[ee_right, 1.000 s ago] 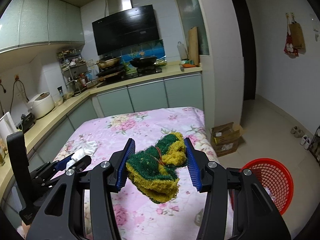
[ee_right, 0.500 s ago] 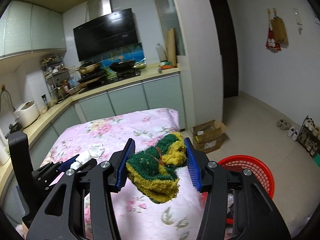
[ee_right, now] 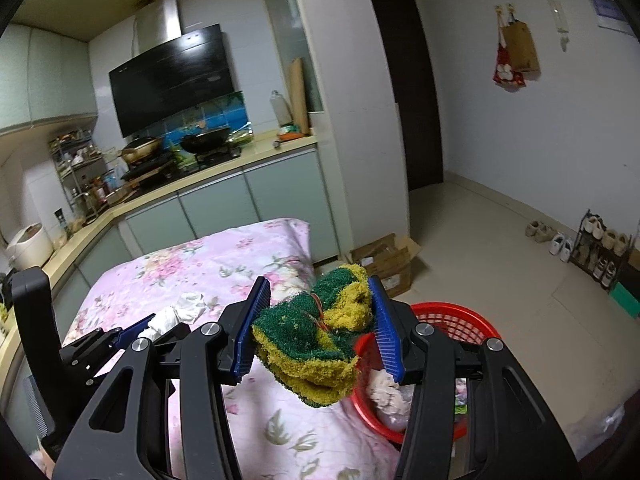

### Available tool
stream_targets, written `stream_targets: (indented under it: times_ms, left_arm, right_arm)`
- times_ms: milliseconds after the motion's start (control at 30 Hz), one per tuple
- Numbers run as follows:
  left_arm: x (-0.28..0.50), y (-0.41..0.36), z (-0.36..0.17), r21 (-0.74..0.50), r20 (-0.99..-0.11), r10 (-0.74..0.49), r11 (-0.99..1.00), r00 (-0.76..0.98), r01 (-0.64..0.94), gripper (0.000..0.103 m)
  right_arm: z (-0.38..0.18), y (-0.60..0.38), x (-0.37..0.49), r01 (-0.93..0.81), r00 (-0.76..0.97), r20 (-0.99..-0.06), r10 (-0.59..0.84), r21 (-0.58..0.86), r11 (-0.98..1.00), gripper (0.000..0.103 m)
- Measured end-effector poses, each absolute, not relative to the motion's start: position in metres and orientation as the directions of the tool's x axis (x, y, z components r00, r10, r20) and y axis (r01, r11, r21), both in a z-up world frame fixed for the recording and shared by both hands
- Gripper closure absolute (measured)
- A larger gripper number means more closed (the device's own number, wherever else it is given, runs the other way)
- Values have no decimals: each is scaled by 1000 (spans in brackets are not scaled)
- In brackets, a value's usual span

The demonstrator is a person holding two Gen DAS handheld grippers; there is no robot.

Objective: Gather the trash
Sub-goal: 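Carry the tissue and sponge with both tools over the red basket, then open the left tool to drop the tissue while the right drops the sponge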

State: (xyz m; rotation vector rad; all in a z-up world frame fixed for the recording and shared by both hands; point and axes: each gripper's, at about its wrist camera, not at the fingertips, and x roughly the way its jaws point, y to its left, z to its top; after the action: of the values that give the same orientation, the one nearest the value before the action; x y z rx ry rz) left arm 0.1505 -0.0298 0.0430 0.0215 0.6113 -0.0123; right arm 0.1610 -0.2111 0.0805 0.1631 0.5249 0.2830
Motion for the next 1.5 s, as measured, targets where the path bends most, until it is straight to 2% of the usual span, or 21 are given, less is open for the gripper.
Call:
stream_targets:
  times_ms: [700, 1500]
  left_arm:
    - [193, -85, 28, 5, -649, -117, 987, 752, 159, 64]
    - [250, -174, -9, -66, -751, -264, 942, 605, 330, 63]
  right_arm:
    - [56, -269, 177, -77, 827, -519, 217, 278, 958, 55]
    - [7, -332, 218, 134, 739, -662, 125, 326, 936, 54]
